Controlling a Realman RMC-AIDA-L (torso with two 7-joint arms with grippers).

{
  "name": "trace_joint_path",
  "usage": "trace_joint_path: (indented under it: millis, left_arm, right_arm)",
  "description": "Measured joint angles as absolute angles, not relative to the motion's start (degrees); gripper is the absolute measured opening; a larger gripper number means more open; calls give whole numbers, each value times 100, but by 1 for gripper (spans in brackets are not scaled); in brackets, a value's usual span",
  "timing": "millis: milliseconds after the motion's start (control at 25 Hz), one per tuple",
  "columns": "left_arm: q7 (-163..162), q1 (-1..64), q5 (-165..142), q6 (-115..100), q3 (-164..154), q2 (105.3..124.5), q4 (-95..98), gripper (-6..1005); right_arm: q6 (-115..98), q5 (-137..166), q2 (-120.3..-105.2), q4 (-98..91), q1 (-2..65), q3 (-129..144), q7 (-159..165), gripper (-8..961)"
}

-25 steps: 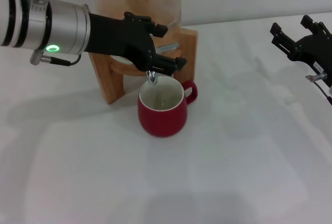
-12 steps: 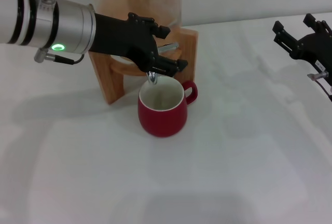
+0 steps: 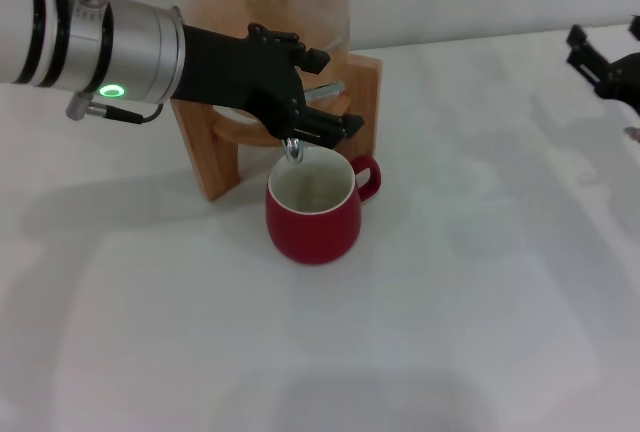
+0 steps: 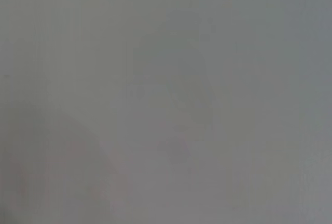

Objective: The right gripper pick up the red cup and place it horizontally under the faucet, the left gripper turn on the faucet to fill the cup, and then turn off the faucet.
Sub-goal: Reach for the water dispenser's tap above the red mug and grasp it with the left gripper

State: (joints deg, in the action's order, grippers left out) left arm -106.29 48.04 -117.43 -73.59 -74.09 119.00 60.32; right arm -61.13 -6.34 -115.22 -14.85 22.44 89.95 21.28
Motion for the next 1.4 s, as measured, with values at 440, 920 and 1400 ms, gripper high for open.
trace_joint_path:
  millis: [440, 920, 1400]
  left_arm:
    - [-10540, 4838, -11731, -7343, -7409, 11900, 6000, 879]
    - [-10541, 4900, -11768, -7187, -7757, 11909, 5961, 879]
    - [-10539, 4966, -11744, -7180, -7741, 11909, 5879, 879]
  right_arm:
    - [-6092, -633, -11522, -1485, 2212, 8872, 2055, 859]
    - [-6133, -615, -11522, -1485, 2191, 8868, 2056, 859]
    - [-6129, -593, -11522, -1485, 2179, 8868, 2057, 860]
